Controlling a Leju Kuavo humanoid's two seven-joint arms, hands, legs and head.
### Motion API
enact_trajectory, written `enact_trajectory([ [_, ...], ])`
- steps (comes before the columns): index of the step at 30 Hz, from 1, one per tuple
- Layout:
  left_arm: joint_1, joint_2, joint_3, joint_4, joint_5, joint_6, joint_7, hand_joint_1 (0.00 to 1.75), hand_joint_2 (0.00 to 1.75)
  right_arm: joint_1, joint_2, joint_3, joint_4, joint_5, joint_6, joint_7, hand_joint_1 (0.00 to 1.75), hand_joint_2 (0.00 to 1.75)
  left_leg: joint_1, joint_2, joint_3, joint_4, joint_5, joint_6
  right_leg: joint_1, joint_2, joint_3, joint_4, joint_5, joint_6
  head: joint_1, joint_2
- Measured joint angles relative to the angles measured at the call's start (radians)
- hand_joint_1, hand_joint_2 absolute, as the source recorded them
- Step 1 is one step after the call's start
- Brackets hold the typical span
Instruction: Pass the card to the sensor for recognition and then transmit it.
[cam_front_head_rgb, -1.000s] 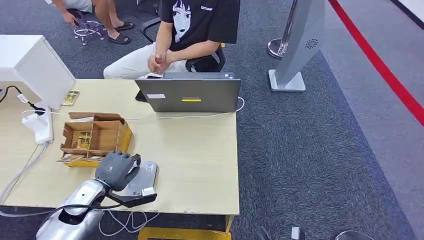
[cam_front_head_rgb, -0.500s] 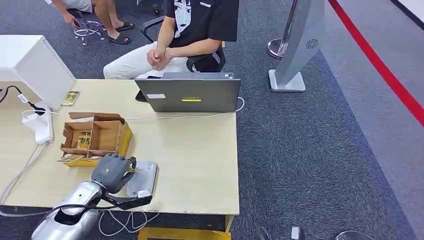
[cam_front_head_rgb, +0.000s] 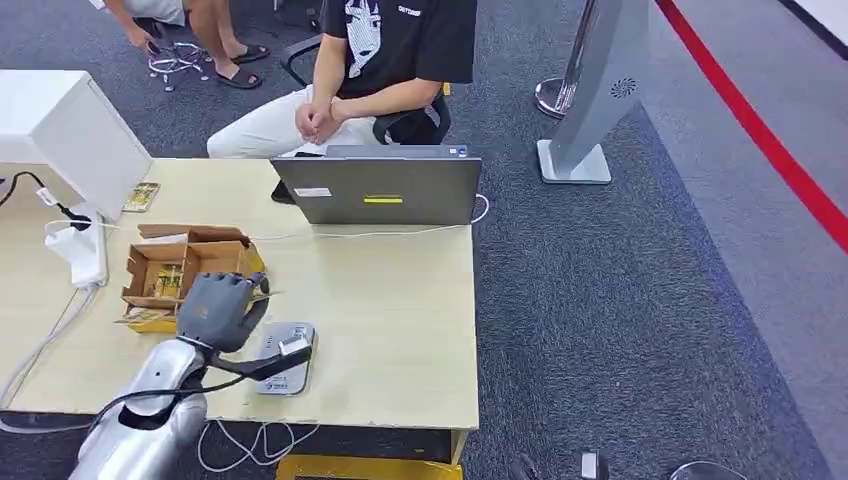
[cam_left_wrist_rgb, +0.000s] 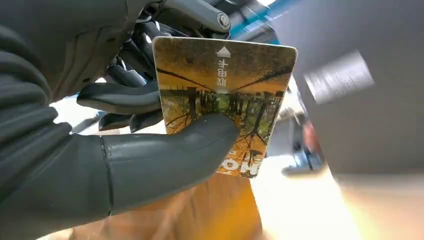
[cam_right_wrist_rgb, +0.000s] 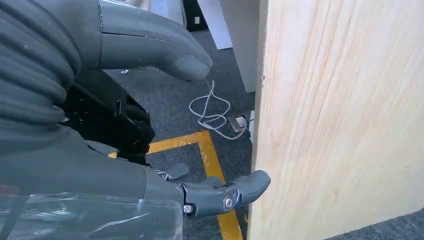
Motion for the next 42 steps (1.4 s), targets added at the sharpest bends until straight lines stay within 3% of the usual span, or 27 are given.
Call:
enact_trajectory([
  [4, -0.028, -0.038, 0.082, -0.051, -0.011, 0.007, -0.014, 1.75, 1.75, -0.001, 0.0, 0.0, 0.0, 0.003, 0.0, 0.006, 0.0, 1.75, 0.0, 0.0, 0.0, 0.0, 0.0, 0.0, 0.0, 0.0, 0.0, 0.0, 0.0, 0.0, 0.0, 0.0],
  [16, -0.032, -0.093, 0.191, -0.132, -0.025, 0.081, -0.048, 1.75, 1.75, -0.002, 0.0, 0.002, 0.004, 0.006, 0.0, 0.012, 0.0, 1.75, 0.0, 0.0, 0.0, 0.0, 0.0, 0.0, 0.0, 0.0, 0.0, 0.0, 0.0, 0.0, 0.0, 0.0],
  [24, -0.104, -0.089, 0.255, -0.14, -0.034, 0.031, -0.052, 1.75, 1.75, -0.004, 0.0, 0.005, 0.004, 0.009, 0.0, 0.018, 0.0, 1.75, 0.0, 0.0, 0.0, 0.0, 0.001, 0.0, 0.0, 0.0, 0.0, 0.001, 0.0, 0.0, 0.0, 0.0],
  [42, -0.153, -0.073, 0.259, -0.097, -0.057, 0.016, -0.044, 1.69, 1.75, -0.008, 0.003, 0.009, 0.004, 0.013, 0.001, 0.026, 0.0, 1.75, 0.0, 0.0, 0.0, 0.0, 0.001, 0.0, 0.0, 0.0, 0.0, 0.001, 0.001, 0.0, 0.0, 0.0],
])
